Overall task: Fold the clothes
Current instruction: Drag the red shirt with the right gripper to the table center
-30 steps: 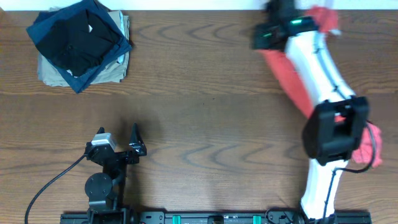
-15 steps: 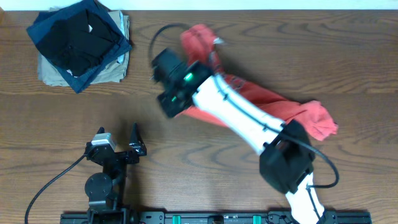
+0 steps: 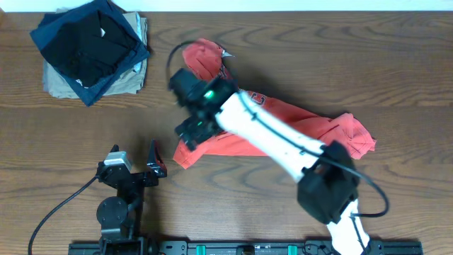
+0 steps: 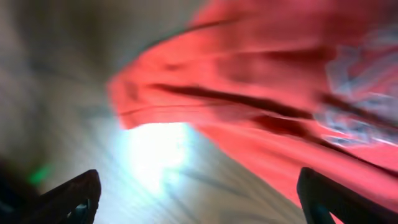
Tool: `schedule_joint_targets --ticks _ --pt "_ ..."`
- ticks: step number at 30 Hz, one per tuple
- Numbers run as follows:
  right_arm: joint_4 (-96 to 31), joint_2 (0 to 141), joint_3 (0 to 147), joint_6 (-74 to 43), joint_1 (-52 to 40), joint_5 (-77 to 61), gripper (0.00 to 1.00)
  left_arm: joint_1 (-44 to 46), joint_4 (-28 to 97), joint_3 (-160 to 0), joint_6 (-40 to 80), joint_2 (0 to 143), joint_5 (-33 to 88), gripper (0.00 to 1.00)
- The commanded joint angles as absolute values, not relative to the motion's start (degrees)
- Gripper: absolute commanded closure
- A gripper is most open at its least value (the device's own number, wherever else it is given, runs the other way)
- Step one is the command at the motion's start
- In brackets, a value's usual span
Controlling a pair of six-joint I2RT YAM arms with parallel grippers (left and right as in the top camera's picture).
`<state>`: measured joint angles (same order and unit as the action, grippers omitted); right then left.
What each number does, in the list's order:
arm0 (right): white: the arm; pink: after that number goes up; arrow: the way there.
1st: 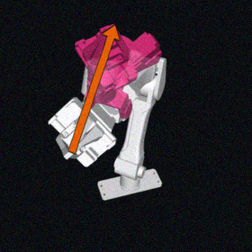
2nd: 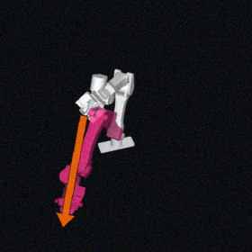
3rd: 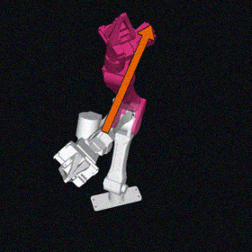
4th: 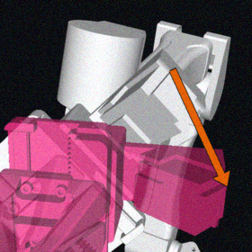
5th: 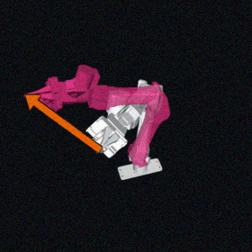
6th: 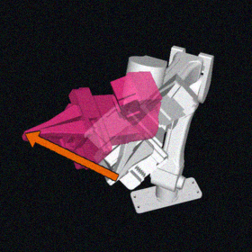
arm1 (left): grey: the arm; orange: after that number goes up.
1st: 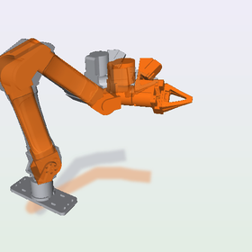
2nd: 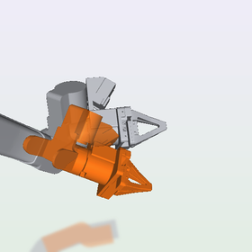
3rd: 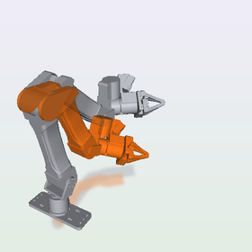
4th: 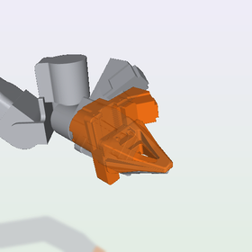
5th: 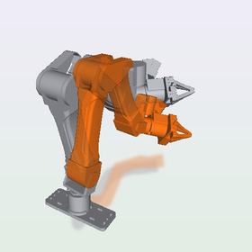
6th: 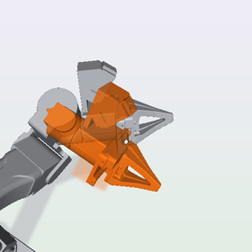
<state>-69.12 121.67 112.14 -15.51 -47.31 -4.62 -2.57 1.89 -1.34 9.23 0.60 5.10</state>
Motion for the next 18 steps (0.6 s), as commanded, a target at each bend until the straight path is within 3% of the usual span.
schedule_joint_targets --ticks 1,13,18 --pt "-71.0 116.2 113.3 -15.7 -39.8 -1.5 0.01 -2.8 3.6 -0.2 9.8 0.2 5.3 0.02" --pt "-77.4 115.5 112.6 -14.4 -15.6 5.0 0.01 -2.8 3.6 -0.2 9.8 0.2 5.3 0.02" --pt "-77.8 115.5 112.6 -20.0 -4.8 2.1 0.01 -2.8 3.6 -0.2 9.8 0.2 5.3 0.02"
